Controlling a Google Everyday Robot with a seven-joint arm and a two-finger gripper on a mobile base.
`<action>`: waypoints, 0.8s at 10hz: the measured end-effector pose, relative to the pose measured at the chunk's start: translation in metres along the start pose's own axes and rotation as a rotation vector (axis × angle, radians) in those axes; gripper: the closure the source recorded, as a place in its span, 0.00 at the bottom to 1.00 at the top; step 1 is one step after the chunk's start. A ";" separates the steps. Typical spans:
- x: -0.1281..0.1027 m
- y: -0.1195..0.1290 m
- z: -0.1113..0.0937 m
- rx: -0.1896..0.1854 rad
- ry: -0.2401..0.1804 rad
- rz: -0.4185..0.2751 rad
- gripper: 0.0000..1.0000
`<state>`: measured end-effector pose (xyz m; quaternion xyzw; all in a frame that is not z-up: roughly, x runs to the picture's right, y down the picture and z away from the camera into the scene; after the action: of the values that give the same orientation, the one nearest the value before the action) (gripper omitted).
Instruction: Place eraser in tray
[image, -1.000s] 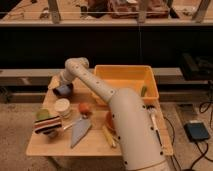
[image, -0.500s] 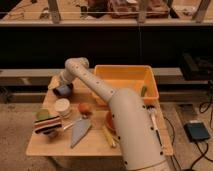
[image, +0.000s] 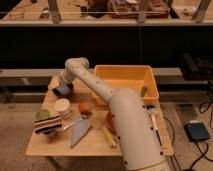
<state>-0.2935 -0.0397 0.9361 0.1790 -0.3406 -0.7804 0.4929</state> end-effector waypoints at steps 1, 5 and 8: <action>0.000 0.000 0.000 0.000 0.000 0.000 0.20; 0.000 0.000 0.000 0.002 0.001 0.001 0.20; 0.000 -0.018 -0.011 0.004 0.025 -0.080 0.20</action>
<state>-0.2983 -0.0388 0.9155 0.2032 -0.3286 -0.7966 0.4650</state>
